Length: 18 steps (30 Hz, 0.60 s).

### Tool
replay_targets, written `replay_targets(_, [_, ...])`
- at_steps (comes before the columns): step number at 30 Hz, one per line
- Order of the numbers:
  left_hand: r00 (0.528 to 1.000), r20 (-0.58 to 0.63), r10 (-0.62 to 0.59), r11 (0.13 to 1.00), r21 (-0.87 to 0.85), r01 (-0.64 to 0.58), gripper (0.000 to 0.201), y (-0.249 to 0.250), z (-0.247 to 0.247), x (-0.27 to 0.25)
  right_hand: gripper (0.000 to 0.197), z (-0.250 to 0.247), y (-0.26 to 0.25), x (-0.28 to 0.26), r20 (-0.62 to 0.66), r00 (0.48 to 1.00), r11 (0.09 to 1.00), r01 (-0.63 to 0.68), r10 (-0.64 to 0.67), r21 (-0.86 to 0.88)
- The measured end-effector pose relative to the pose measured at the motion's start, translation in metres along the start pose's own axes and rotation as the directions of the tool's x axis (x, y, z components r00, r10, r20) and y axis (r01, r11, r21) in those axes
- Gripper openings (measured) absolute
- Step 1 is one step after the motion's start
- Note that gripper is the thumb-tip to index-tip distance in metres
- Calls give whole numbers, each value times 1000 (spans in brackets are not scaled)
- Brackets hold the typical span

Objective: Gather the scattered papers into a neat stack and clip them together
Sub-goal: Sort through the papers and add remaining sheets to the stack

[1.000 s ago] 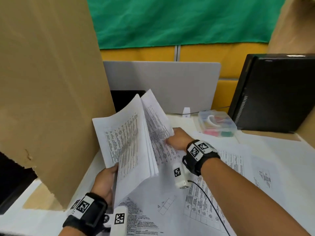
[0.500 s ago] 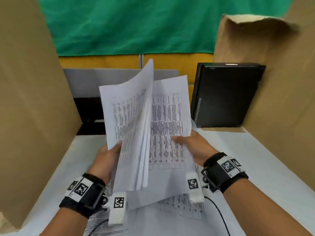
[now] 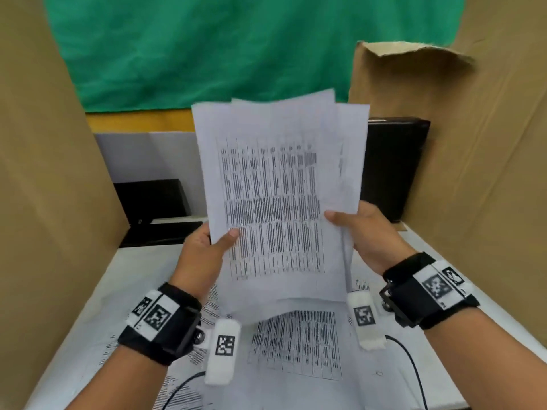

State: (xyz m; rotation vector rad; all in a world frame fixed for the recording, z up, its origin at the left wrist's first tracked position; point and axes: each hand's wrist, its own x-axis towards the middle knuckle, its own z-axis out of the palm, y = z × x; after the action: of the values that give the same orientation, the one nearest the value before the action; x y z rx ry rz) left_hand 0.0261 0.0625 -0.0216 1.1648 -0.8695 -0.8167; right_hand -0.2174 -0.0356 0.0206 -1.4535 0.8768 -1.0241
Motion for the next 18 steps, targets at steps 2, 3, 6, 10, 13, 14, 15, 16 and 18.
replay_targets(2, [999,23,49,997,-62,-47,21,14,-3,-2,33,-3,-8,-6,0,998,997,69,-69,38])
replay_targets(3, [997,40,67,995,-74,-64,21,18,-4,-3,35,-2,-11,-8,3,995,994,102,-102,40])
replay_targets(6, [990,118,82,996,-33,-79,35,19,-9,-6,45,1,-9,-14,52,987,988,151,-150,-9])
replay_targets(10, [979,185,88,994,40,-97,42,14,-4,-11,52,6,-1,-18,155,980,991,129,-121,-45])
replay_targets(13, [984,159,86,986,126,-106,42,21,5,-13,47,10,-3,-20,158,978,989,145,-140,-21])
replay_targets(14, [984,151,97,982,147,-120,44,25,7,-13,45,12,-6,-20,154,976,987,159,-156,-11])
replay_targets(15, [983,140,119,976,163,-142,44,31,9,-12,44,12,-11,-20,149,973,984,180,-178,1])
replay_targets(16, [982,123,144,973,163,-163,43,39,11,-11,43,13,-17,-21,143,969,979,204,-204,13])
replay_targets(18, [974,108,200,966,143,-214,40,55,14,-12,39,11,-28,-22,122,959,966,250,-256,62])
